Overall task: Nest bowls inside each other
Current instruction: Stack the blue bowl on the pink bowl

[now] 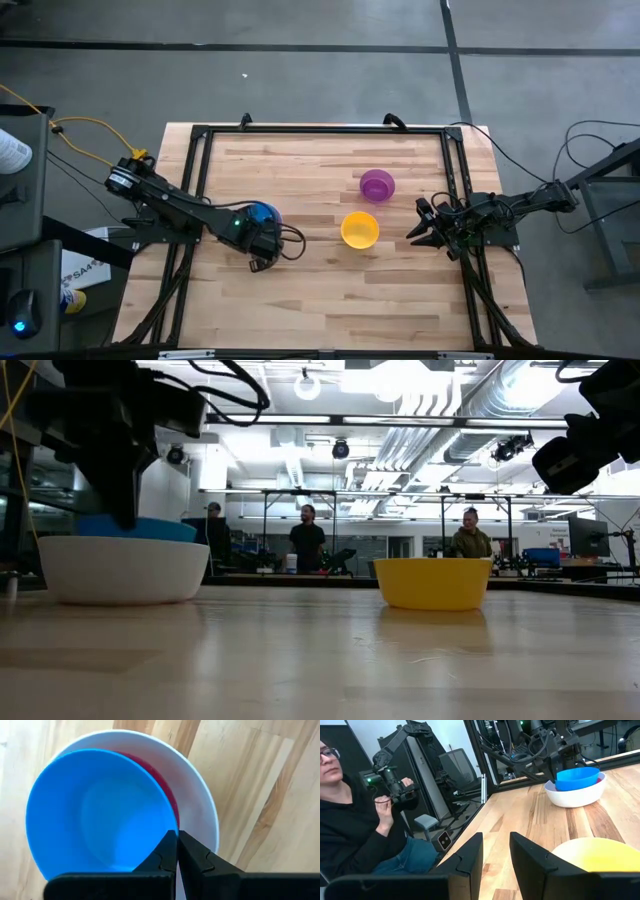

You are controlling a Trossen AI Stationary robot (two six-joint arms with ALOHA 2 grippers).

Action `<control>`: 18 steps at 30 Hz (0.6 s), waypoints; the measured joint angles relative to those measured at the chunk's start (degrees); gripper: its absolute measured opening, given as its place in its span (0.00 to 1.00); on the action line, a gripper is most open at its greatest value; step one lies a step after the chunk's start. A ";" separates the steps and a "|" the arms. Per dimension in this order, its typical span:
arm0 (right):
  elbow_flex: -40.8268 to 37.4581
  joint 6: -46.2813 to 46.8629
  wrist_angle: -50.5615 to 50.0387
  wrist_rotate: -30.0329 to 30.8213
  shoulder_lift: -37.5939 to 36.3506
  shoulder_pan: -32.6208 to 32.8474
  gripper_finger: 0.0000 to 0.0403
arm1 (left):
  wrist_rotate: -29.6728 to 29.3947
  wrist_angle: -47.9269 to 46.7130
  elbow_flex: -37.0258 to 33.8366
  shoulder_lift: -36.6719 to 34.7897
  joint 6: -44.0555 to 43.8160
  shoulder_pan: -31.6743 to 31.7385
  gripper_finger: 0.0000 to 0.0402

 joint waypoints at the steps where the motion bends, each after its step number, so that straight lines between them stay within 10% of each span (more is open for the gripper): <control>1: -0.01 0.01 0.00 0.00 -0.01 0.01 0.23 | 0.30 0.49 -0.21 0.00 -0.05 0.00 0.00; 18: -0.01 0.00 0.00 -0.01 0.01 0.02 0.23 | 1.41 1.23 -0.35 0.02 -1.27 0.03 0.08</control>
